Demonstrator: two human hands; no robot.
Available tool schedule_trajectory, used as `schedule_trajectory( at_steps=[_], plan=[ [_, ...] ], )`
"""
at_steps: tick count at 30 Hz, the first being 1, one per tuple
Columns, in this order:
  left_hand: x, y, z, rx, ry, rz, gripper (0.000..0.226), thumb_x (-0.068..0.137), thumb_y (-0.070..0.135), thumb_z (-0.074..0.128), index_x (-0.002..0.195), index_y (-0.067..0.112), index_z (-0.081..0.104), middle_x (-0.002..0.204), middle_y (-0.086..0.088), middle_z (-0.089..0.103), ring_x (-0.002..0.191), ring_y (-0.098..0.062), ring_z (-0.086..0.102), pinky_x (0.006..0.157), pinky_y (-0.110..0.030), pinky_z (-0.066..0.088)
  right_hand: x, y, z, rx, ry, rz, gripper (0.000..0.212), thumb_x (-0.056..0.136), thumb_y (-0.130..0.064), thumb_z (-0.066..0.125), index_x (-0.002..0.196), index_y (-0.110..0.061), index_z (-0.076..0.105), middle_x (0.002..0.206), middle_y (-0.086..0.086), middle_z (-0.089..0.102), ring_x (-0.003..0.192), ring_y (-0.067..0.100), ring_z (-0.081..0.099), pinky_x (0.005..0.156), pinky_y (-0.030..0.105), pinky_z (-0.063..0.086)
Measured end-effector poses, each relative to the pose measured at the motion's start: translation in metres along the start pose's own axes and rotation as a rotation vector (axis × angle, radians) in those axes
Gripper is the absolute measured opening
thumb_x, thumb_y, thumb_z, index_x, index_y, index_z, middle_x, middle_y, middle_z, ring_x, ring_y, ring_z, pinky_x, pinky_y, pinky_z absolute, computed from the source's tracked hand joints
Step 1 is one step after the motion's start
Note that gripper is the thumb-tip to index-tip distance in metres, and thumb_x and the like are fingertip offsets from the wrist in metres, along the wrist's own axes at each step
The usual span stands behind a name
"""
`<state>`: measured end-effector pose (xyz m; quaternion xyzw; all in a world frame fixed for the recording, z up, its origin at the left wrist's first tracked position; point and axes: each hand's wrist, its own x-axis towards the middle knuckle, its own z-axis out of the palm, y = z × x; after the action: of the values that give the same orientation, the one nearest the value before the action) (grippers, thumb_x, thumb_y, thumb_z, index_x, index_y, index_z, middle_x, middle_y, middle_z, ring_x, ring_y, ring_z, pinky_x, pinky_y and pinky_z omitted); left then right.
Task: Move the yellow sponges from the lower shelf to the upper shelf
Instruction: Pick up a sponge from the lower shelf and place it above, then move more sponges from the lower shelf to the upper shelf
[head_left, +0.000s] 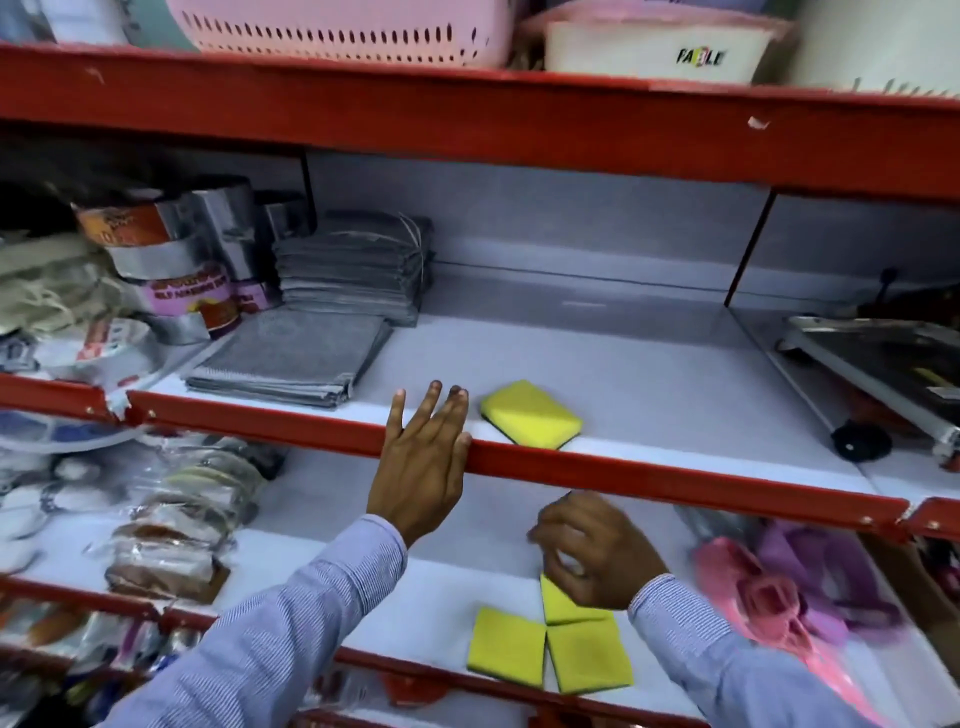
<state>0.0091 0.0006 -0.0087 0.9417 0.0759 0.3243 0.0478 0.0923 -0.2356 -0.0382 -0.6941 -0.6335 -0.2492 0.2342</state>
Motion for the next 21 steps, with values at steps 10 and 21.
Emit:
schedule_trajectory(
  at_steps=[10, 21],
  plan=[
    [-0.003, 0.0, 0.005, -0.015, -0.011, -0.012, 0.053, 0.105, 0.032, 0.021, 0.149, 0.013, 0.044, 0.154, 0.001, 0.05, 0.154, -0.018, 0.029, 0.129, -0.055, 0.007, -0.079, -0.024, 0.129, 0.083, -1.061, 0.511, 0.08, 0.083, -0.047, 0.066, 0.151, -0.029, 0.026, 0.152, 0.007, 0.039, 0.14, 0.032, 0.033, 0.117, 0.046, 0.025],
    [-0.004, 0.0, 0.007, -0.025, 0.002, -0.024, 0.053, 0.105, 0.033, 0.021, 0.149, 0.015, 0.044, 0.154, 0.003, 0.05, 0.154, -0.015, 0.026, 0.129, -0.054, 0.005, -0.046, -0.026, 0.07, 0.113, -0.526, 0.19, 0.075, 0.07, -0.05, 0.065, 0.139, -0.028, 0.044, 0.132, 0.001, 0.057, 0.112, 0.025, 0.055, 0.09, 0.039, 0.051]
  ],
)
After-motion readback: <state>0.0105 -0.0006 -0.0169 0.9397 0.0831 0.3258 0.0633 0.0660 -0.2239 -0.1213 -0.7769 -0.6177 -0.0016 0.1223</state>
